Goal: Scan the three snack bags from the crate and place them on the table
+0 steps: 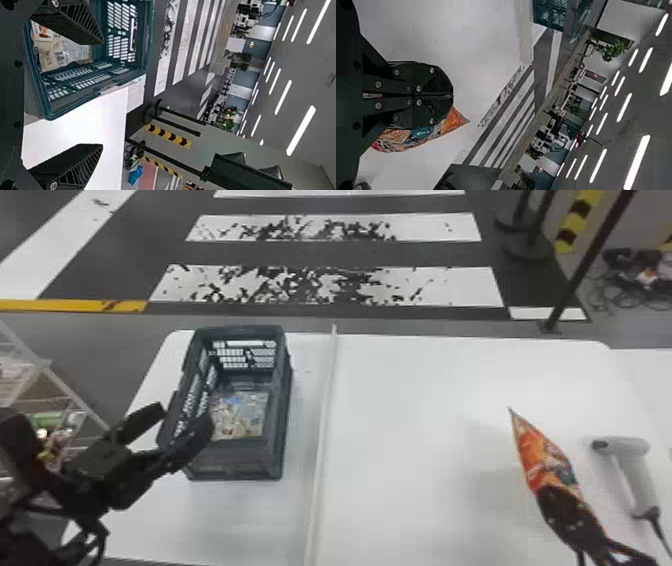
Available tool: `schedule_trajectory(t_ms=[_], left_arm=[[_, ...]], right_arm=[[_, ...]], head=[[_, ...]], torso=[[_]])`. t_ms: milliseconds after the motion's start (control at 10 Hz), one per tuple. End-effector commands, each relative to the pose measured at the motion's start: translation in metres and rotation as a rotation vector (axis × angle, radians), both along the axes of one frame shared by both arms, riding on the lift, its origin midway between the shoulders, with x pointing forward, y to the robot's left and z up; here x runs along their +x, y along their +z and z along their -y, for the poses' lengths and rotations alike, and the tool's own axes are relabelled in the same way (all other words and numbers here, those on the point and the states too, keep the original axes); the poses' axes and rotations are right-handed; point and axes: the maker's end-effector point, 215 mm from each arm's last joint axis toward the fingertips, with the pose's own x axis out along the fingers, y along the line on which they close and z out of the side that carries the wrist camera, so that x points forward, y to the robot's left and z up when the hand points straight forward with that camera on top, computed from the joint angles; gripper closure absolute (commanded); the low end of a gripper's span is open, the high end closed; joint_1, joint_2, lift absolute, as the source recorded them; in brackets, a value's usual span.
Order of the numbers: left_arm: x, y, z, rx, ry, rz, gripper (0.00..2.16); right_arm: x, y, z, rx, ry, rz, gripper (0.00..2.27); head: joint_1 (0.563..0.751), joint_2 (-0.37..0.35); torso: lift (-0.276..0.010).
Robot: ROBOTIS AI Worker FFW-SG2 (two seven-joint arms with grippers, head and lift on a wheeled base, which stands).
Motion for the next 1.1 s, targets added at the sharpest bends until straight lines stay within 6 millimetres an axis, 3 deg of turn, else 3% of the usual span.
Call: schedule_trajectory(t_ms=[0,200,400,500,700,800,1000], left_arm=[[0.0,0.001,0.005,-0.006,-0.006,0.002,0.07],[0.0,0.005,0.008,-0.006,-0.01,0.009,0.07],[-0.002,0.007,0.009,-0.004,-0.012,0.012,0.07],[-0.002,0.007,0.009,-0.004,-0.012,0.011,0.07],[-0.002,0.008,0.008,-0.002,-0.012,0.017,0.07],[-0.002,0.009,0.009,-0.002,-0.014,0.022,0.07],[-0.005,0.007,0.01,-0.005,-0.02,0.024,0.07]], right_arm=[[0.013,0.068,0.029,0.2,-0.088,0.064,2.23],[0.021,0.103,0.046,0.509,-0.158,0.004,2.23],[0.021,0.09,0.04,0.823,-0.207,-0.121,2.23],[0.019,0.081,0.03,0.966,-0.219,-0.176,2.23],[0.017,0.081,0.016,1.146,-0.25,-0.176,2.23],[0.02,0.078,0.024,1.16,-0.289,-0.162,2.23],[0.013,0.051,0.065,1.136,-0.447,-0.106,2.24]], head=[[0.695,0.035],[0.695,-0.004],[0.695,-0.051],[0.695,-0.051],[0.695,-0.029],[0.695,-0.015],[0.695,-0.04]], torso=[[-0.036],[-0.036],[-0.036],[-0.036],[-0.036],[-0.036],[-0.036]])
